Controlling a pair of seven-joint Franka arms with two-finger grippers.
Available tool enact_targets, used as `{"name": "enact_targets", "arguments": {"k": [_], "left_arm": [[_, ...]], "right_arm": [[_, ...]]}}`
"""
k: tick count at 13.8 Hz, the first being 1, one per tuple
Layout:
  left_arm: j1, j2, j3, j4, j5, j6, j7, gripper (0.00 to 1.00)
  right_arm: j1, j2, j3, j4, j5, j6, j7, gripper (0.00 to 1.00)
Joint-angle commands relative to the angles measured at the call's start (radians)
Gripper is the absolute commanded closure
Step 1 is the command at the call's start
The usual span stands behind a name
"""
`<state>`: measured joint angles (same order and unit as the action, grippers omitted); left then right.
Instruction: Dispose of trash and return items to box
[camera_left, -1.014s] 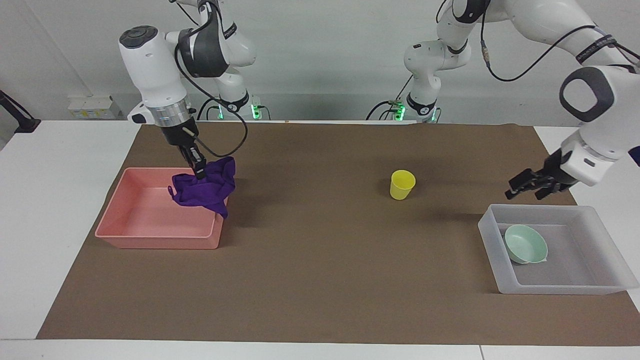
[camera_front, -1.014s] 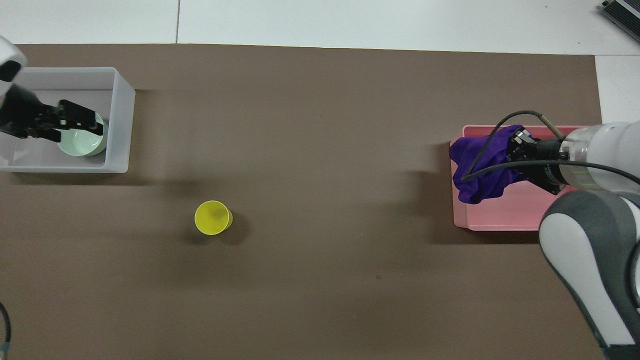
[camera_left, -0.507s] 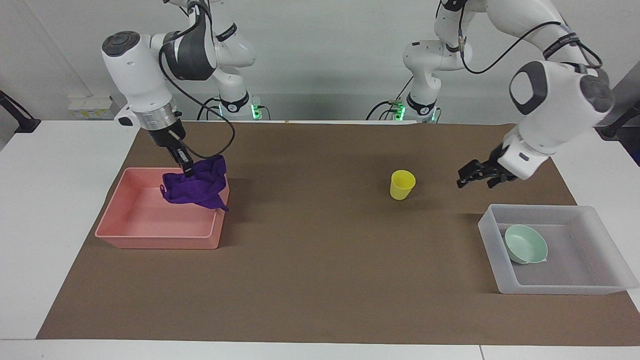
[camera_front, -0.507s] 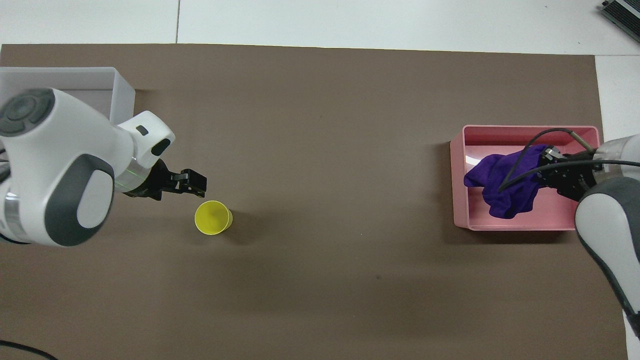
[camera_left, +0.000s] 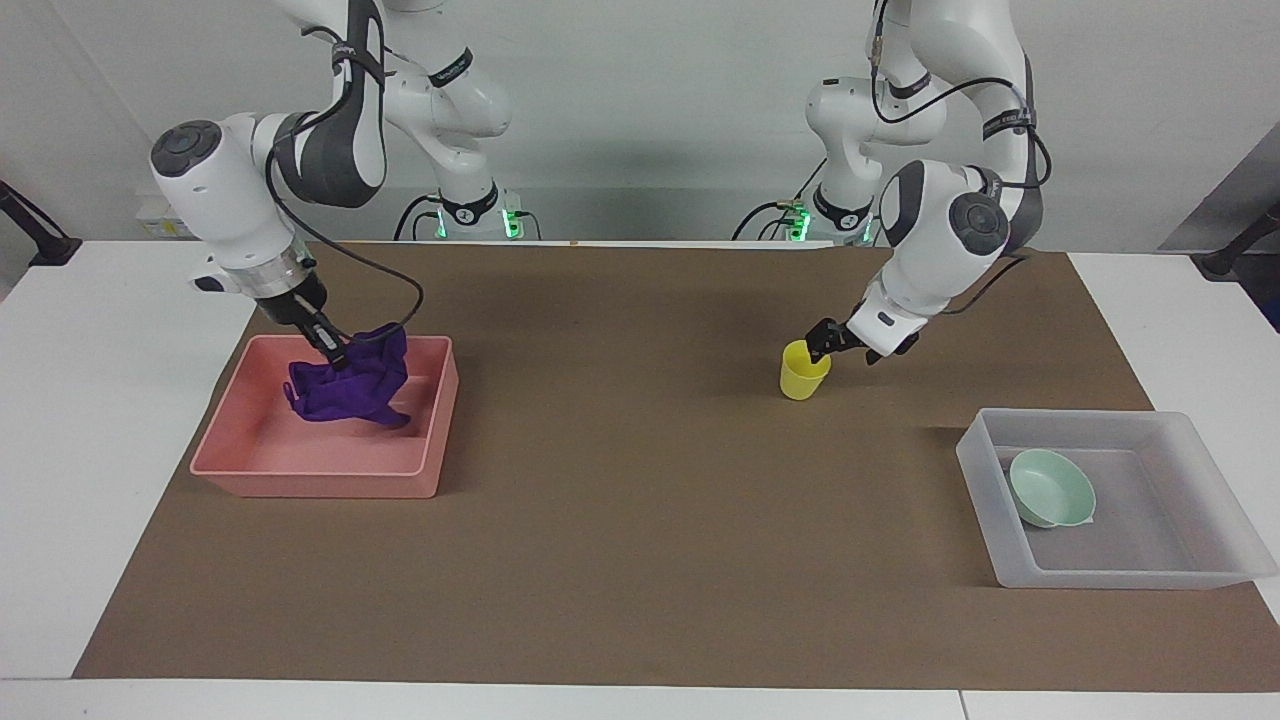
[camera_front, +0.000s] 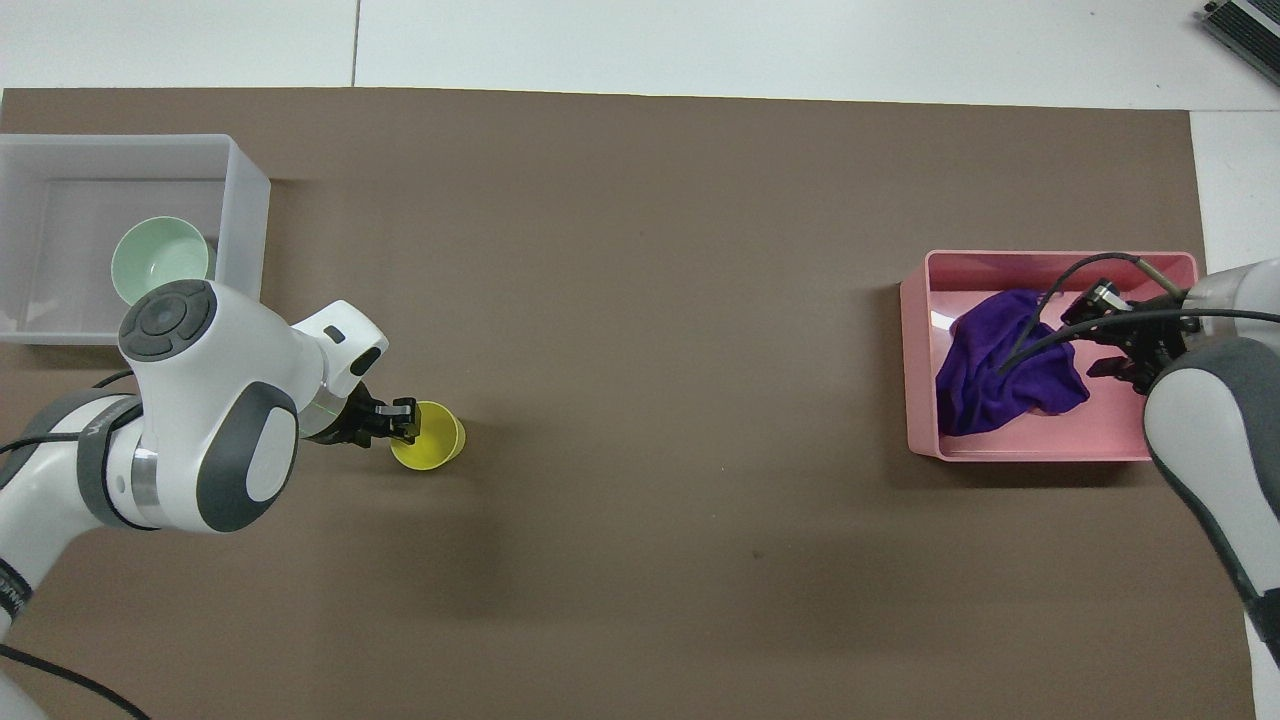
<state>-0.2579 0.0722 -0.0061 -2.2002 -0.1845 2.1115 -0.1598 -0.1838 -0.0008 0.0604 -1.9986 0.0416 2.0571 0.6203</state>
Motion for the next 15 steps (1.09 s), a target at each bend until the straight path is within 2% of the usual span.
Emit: {"name": "enact_targets", "arguments": {"k": [1, 3, 4, 6, 9, 11, 14, 15], "left_arm": [[-0.02, 0.02, 0.014, -0.013, -0.007, 0.047, -0.003, 1.0], [-0.009, 0.005, 0.014, 0.02, -0.012, 0.004, -0.018, 1.0], [-0.003, 0.006, 0.017, 0.077, -0.012, -0.069, -0.044, 1.0], [0.043, 0.017, 0.026, 0.224, -0.01, -0.203, -0.053, 1.0], [0.211, 0.021, 0.026, 0.443, -0.001, -0.335, -0.038, 1.0], [0.345, 0.078, 0.026, 0.56, 0.005, -0.323, -0.034, 1.0], [0.419, 0.219, 0.028, 0.713, 0.028, -0.303, 0.077, 1.0], [0.433, 0.266, 0.026, 0.741, 0.036, -0.26, 0.092, 1.0]], "right_arm": [[0.027, -0.016, 0.012, 0.069, -0.052, -0.066, -0.066, 0.0], [0.047, -0.012, 0.013, 0.157, -0.054, -0.162, -0.134, 0.0], [0.062, -0.002, 0.013, 0.222, -0.055, -0.222, -0.177, 0.0], [0.104, -0.001, 0.012, 0.293, -0.058, -0.288, -0.211, 0.0], [0.138, -0.002, 0.013, 0.389, -0.06, -0.415, -0.235, 0.0], [0.136, -0.001, 0.013, 0.423, -0.055, -0.452, -0.241, 0.0], [0.135, -0.005, 0.013, 0.408, -0.049, -0.453, -0.329, 0.0], [0.135, -0.008, 0.013, 0.403, -0.049, -0.453, -0.33, 0.0]]}}
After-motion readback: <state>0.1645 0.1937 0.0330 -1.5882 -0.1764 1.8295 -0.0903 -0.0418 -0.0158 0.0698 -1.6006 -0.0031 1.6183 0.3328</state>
